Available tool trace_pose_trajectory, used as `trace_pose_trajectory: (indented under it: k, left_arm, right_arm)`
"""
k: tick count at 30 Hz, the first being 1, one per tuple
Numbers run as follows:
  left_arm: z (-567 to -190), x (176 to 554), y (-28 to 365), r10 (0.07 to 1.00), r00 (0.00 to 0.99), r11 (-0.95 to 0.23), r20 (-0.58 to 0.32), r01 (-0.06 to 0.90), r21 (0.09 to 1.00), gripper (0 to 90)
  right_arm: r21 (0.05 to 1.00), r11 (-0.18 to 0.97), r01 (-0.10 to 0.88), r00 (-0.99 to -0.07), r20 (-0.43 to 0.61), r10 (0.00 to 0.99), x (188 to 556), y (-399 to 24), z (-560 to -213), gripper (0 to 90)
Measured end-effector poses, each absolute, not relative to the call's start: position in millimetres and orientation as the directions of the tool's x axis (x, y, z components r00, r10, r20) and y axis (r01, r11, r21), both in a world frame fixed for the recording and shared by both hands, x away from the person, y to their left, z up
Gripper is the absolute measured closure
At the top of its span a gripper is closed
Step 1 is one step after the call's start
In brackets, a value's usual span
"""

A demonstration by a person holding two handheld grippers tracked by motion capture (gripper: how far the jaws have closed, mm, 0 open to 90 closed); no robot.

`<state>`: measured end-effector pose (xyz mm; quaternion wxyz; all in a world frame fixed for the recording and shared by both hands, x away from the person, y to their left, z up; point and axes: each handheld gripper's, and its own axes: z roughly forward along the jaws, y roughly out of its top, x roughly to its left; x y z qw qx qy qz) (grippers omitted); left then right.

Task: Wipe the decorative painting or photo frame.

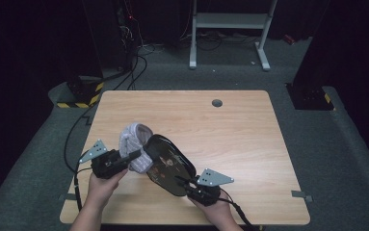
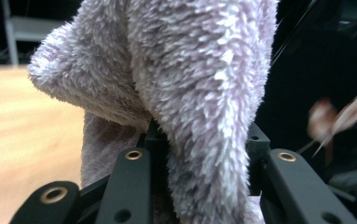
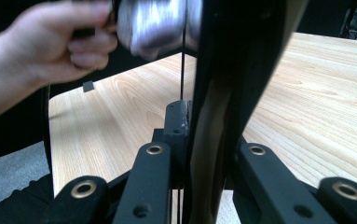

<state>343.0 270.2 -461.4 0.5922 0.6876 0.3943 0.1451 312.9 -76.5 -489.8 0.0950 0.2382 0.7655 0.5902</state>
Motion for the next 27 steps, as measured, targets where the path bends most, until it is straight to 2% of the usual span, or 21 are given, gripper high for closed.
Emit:
trace_pose_trajectory:
  k: [10, 14, 18, 23, 27]
  left_arm:
    - [-513, 339, 265, 0.703, 0.636, -0.095, -0.319, 0.529, 0.843, 64.6]
    - [-520, 336, 259, 0.705, 0.643, -0.161, -0.298, 0.555, 0.816, 64.5]
    - [-527, 335, 246, 0.709, 0.663, -0.257, -0.240, 0.560, 0.788, 64.5]
    - [-526, 335, 247, 0.709, 0.660, -0.249, -0.248, 0.564, 0.787, 64.6]
    - [-521, 335, 255, 0.724, 0.638, -0.200, -0.262, 0.558, 0.805, 64.4]
  right_arm:
    - [0.950, 0.186, 0.253, -0.865, 0.136, 0.484, 312, -76, -490, 80.1]
    - [0.950, 0.187, 0.252, -0.865, 0.134, 0.484, 312, -76, -490, 80.1]
    - [0.950, 0.181, 0.254, -0.863, 0.138, 0.487, 311, -76, -490, 80.0]
    - [0.951, 0.181, 0.252, -0.860, 0.135, 0.492, 311, -76, -490, 80.0]
    - [0.952, 0.183, 0.246, -0.857, 0.125, 0.500, 311, -76, -491, 79.9]
